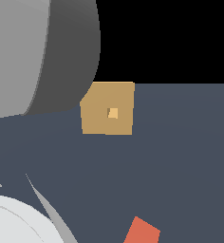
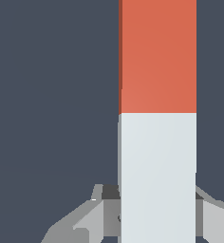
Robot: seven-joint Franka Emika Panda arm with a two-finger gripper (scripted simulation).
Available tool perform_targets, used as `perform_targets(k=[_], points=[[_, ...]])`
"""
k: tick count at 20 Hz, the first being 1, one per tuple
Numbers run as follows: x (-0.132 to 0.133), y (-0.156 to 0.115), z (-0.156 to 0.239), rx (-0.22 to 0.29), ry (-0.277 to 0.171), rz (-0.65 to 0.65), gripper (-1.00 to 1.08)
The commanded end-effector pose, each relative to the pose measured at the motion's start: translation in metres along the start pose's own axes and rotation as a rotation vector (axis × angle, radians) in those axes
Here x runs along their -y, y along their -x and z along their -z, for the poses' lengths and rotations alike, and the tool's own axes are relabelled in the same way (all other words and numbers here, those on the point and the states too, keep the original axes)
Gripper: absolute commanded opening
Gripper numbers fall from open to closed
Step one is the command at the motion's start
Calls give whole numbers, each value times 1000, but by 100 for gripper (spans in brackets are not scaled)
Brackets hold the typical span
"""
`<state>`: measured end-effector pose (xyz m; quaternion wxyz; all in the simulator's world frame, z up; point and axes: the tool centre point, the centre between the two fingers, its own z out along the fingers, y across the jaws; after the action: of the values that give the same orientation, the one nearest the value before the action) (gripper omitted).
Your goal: Insert the peg into the horizontal hole in a box.
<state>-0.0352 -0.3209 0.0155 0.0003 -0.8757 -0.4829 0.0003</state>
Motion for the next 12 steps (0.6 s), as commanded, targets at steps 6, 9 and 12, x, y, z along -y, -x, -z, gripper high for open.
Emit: perform_targets(k=[6,9,12], points=[[0,0,0,0,1,0,-100],[1,-5,1,0,0,8,-100],[5,-19,5,0,1,33,-100]])
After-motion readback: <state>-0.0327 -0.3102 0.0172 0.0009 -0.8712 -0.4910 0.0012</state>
